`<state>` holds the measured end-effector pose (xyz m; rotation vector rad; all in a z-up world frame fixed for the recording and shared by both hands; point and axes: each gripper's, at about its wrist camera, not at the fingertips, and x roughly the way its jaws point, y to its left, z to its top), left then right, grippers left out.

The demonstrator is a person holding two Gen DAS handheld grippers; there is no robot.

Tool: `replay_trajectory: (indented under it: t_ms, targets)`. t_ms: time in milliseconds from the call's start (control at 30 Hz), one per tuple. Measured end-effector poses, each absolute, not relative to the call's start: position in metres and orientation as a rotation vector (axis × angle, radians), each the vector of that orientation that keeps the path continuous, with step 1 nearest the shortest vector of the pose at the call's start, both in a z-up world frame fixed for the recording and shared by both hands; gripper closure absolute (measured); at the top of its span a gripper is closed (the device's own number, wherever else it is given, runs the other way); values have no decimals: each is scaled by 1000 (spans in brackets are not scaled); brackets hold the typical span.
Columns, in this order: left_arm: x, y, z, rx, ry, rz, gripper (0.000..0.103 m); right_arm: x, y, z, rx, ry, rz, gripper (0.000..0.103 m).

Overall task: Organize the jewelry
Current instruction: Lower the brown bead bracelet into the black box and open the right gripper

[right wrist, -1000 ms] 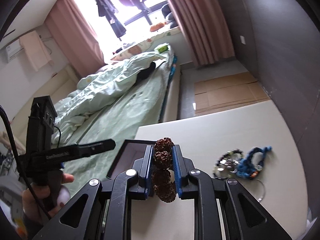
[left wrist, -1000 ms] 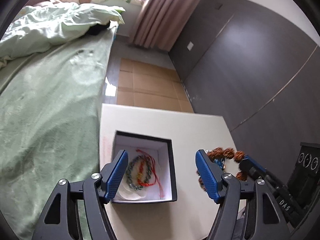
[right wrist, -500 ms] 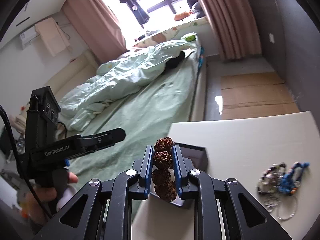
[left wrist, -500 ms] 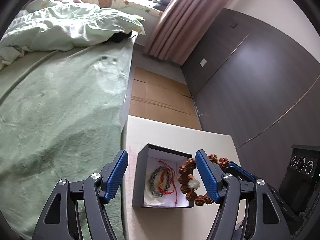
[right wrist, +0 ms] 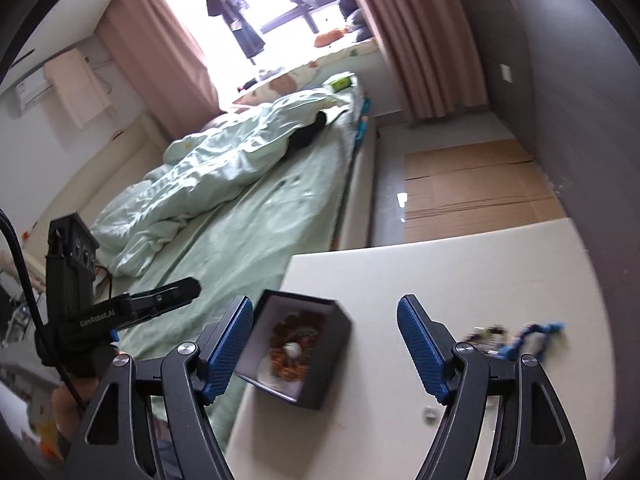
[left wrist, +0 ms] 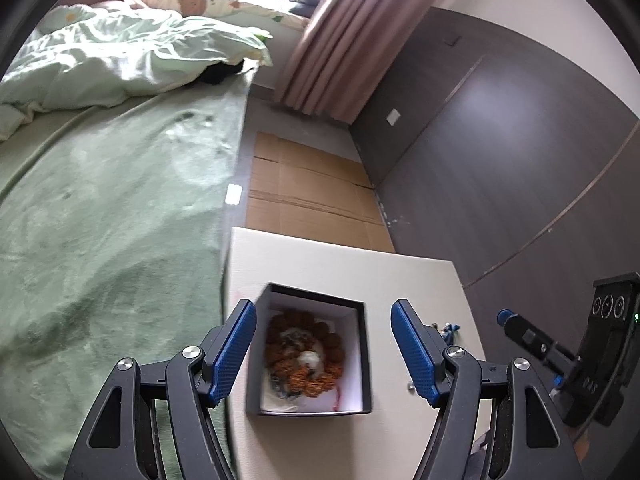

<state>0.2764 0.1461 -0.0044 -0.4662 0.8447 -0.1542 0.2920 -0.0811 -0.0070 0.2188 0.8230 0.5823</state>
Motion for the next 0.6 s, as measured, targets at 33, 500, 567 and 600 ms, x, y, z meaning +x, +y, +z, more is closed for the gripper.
replay_trajectory:
  t_ms: [33,500,567,600]
  targets:
    - [277,142,-4,-459,843,-163,32,295,-89,-5,222,829,565,28]
    - [289,73,-8,-356,862,-273,32,294,-178,-24,290,894,385,28]
    - [292,62,-11,-362,875,-306,32,296,-185,-33,318,909,368,28]
    - [294,57,-12,-368,882,-331,32,297,-190,-39,339,919,358,28]
